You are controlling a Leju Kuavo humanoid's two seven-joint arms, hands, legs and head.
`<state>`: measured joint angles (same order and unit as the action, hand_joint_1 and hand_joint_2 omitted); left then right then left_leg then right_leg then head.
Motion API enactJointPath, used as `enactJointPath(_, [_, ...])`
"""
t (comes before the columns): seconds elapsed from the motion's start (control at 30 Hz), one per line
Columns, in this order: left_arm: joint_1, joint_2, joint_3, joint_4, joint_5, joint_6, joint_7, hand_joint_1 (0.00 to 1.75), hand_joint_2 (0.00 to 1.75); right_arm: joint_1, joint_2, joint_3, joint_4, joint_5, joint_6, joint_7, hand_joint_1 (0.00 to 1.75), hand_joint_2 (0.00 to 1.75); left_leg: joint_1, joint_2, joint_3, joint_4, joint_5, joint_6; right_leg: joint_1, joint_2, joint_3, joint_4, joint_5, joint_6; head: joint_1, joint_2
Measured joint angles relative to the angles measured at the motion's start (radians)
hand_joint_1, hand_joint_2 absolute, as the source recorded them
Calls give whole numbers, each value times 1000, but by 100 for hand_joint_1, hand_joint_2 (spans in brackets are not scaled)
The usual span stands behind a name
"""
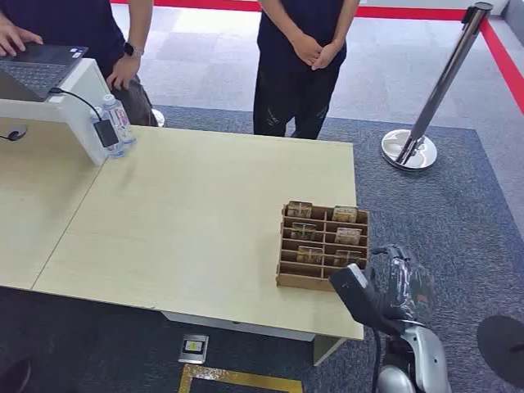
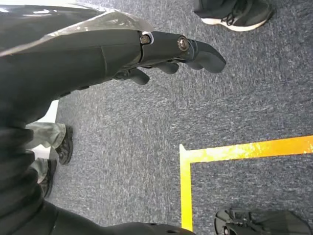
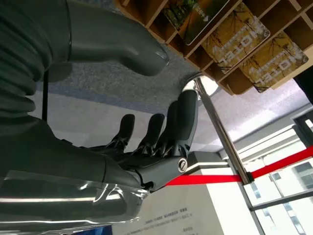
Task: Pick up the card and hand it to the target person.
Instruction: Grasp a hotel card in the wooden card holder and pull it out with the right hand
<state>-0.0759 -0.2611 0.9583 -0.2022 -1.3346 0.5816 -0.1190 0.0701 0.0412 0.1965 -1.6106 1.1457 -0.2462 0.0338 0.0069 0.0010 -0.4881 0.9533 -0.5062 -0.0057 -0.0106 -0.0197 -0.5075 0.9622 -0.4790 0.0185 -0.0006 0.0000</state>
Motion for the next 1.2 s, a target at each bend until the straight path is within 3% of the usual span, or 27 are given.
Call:
enactJointPath(0.47, [0,1,-5,0,0,-1,0,0,175,-44,-7,25,54,-12,15,8,102,175,0,0,0,0,0,0,0,0,0,0,0,0,0,0])
enactJointPath(0.6, [0,1,-5,0,0,-2,4,0,175,-58,-8,33,68,-14,29,15,90,175,0,0,0,0,0,0,0,0,0,0,0,0,0,0])
enactJointPath(0.9, [0,1,-12,0,20,-2,15,0,175,-180,-7,74,189,-15,64,40,70,175,0,0,0,0,1,0,0,0,0,0,1,0,0,0])
enactJointPath(1.2, [-1,1,-17,0,31,-1,12,0,175,-276,7,122,312,-8,74,59,74,175,0,0,0,0,1,0,0,0,0,1,1,0,0,0])
